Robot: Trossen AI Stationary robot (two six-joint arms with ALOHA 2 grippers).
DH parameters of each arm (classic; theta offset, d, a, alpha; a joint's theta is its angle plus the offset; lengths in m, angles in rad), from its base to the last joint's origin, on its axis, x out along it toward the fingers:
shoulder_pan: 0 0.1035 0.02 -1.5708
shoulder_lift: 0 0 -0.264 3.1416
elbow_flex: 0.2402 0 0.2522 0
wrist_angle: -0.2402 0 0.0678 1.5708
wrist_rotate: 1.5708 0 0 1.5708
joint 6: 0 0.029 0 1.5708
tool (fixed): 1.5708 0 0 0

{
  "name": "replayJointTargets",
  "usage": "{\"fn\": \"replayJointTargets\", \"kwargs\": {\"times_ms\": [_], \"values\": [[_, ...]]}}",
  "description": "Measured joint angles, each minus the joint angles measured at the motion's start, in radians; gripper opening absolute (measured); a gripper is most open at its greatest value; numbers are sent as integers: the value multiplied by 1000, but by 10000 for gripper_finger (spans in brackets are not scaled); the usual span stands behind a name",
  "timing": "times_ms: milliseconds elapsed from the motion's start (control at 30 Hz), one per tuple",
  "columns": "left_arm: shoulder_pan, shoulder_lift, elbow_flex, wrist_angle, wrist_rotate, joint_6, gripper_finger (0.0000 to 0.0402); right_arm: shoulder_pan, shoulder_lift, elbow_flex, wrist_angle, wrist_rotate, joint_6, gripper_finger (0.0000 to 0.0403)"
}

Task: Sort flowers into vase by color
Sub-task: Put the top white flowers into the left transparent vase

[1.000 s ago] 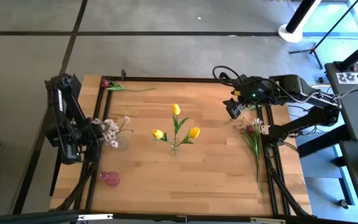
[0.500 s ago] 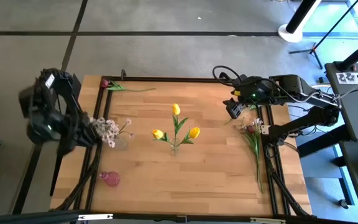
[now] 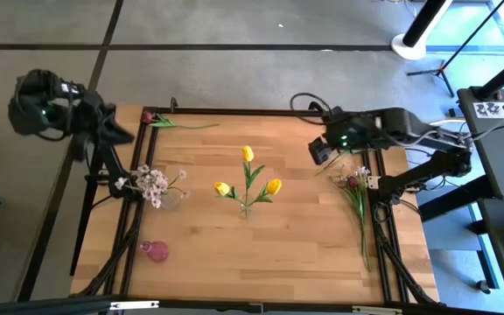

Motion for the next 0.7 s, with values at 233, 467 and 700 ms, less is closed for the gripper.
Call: {"fn": "replayJointTargets", "kwargs": {"times_ms": [233,467,700], "values": [[-101,-89,-99,-1,-267,-35,73,-1,44,-207,-6,-96,253,277],[-226,-130,-265,-2,-395,-133,73,-156,48,-461,-30,-108,568,277],[-262,-133,-326,-1,-481,-195,73,-526,48,-661,252,-90,535,276]]}}
